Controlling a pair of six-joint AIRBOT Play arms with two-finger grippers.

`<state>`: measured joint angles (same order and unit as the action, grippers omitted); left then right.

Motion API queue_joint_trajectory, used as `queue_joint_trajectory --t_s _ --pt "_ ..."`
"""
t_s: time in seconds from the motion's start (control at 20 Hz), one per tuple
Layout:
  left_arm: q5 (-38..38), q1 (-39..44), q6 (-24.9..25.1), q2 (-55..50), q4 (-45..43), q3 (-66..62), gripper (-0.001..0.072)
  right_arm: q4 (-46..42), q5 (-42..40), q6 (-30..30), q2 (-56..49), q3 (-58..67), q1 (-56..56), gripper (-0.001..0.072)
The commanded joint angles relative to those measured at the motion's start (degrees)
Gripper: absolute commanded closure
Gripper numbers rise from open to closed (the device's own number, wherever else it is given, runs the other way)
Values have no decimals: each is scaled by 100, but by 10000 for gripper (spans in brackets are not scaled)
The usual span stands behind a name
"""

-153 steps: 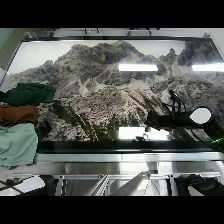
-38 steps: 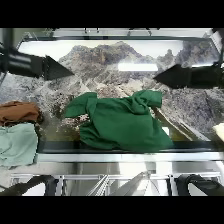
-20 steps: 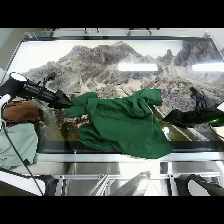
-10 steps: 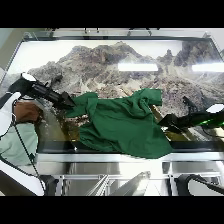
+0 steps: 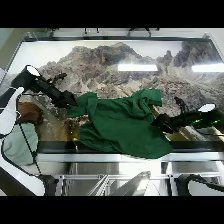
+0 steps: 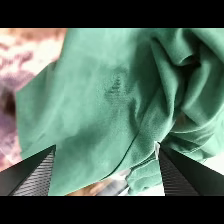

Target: Fold the shirts.

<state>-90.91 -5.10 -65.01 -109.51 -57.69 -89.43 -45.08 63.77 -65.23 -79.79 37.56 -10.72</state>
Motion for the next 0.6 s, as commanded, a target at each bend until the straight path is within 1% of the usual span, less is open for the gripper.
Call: queue_joint_trajectory --t_s 0.0,0.05,0.1,0.2,0.25,0.3,0.35,0.4,0.45,0.55 --pt "166 286 -83 -7 -70 284 0 223 -76 103 -83 -2 22 67" --pt "269 426 -59 -7 -72 426 -1 339 -72 131 -136 -2 22 68" --pt "339 575 2 -7 -66 544 -1 457 -48 251 -197 -2 22 100" --pt "485 861 48 -7 -70 669 11 750 9 492 -313 -2 22 251" --pt "566 990 50 -7 -76 699 17 935 66 627 -365 -2 22 311" --pt "649 1084 48 -7 -83 702 52 1174 175 841 -411 -2 22 505" --pt "719 1145 63 -4 -83 699 416 1434 315 1038 -420 -2 22 698" --pt "697 1167 210 -4 -61 695 701 1679 485 1178 -407 7 13 695" --pt "654 1165 201 9 -66 693 702 1875 719 1311 -372 44 4 695" --pt "542 1102 197 155 -66 684 702 1832 1165 1307 -221 278 -7 696"
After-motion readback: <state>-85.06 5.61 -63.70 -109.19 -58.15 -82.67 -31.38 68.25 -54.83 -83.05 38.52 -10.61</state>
